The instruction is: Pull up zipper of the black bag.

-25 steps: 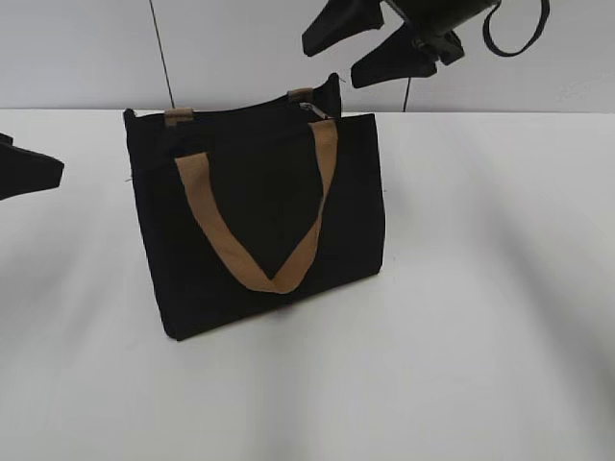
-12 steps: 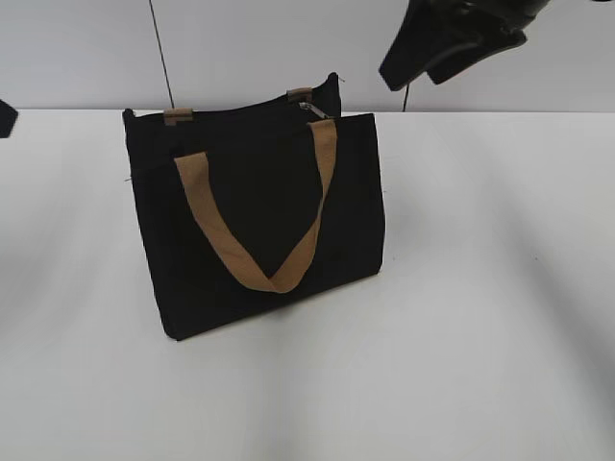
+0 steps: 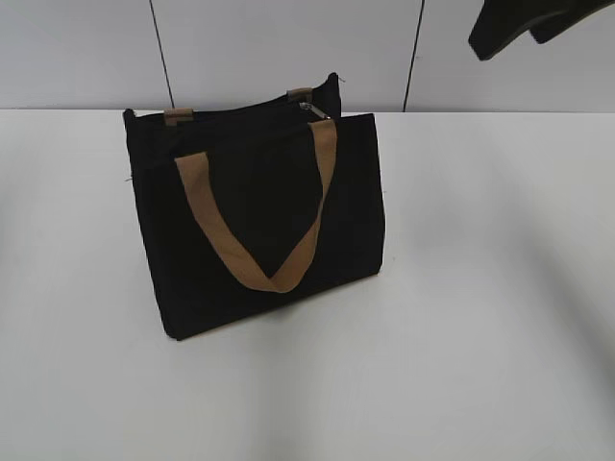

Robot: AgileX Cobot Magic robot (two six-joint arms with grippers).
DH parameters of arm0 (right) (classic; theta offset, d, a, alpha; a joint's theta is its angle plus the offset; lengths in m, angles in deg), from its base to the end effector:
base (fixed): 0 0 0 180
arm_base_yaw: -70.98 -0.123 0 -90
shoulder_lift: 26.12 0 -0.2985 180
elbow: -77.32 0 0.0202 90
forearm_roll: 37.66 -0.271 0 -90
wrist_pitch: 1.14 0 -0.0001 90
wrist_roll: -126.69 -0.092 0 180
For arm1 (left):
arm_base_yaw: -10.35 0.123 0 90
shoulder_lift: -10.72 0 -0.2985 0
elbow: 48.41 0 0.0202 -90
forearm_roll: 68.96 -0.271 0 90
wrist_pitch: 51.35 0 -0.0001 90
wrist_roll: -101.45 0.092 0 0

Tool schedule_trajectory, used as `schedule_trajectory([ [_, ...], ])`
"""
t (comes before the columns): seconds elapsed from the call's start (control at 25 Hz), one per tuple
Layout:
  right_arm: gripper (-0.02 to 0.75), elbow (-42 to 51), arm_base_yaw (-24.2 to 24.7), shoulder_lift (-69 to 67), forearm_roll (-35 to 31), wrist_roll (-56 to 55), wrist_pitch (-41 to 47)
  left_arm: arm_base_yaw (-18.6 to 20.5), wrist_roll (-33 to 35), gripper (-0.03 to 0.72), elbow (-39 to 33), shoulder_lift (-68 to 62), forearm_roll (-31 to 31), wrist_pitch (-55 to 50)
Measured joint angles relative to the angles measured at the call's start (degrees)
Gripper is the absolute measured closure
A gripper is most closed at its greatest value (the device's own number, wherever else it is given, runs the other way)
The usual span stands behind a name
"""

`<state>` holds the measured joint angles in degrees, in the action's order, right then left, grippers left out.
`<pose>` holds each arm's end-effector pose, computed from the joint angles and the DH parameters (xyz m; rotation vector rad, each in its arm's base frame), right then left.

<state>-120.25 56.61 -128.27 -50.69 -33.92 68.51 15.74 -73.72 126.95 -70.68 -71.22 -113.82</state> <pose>0.3540 0.1108 0.3798 -0.7363 2.5666 0.2831 0.2708 0.0288 0.3786 -0.0018 2.5953 0.1170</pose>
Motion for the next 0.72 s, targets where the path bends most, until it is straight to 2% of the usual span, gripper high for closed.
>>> schedule_trajectory([
  [0.16,0.181,0.0,0.0,4.1,3.7,-3.6,0.1,0.0,-0.4,0.143,0.0,1.8,1.2,-0.1],
  [0.36,0.181,2.6,0.0,11.5,5.2,-5.0,0.1,0.0,2.8,0.145,-2.1,8.6,4.2,0.3],
  [0.52,0.181,13.6,0.0,21.5,5.3,-6.1,-1.0,0.0,4.0,0.145,-10.1,18.1,7.4,2.0],
  [0.72,0.181,30.1,0.0,36.0,5.3,-6.3,-8.1,0.0,4.6,0.145,-22.8,32.0,9.9,4.2],
])
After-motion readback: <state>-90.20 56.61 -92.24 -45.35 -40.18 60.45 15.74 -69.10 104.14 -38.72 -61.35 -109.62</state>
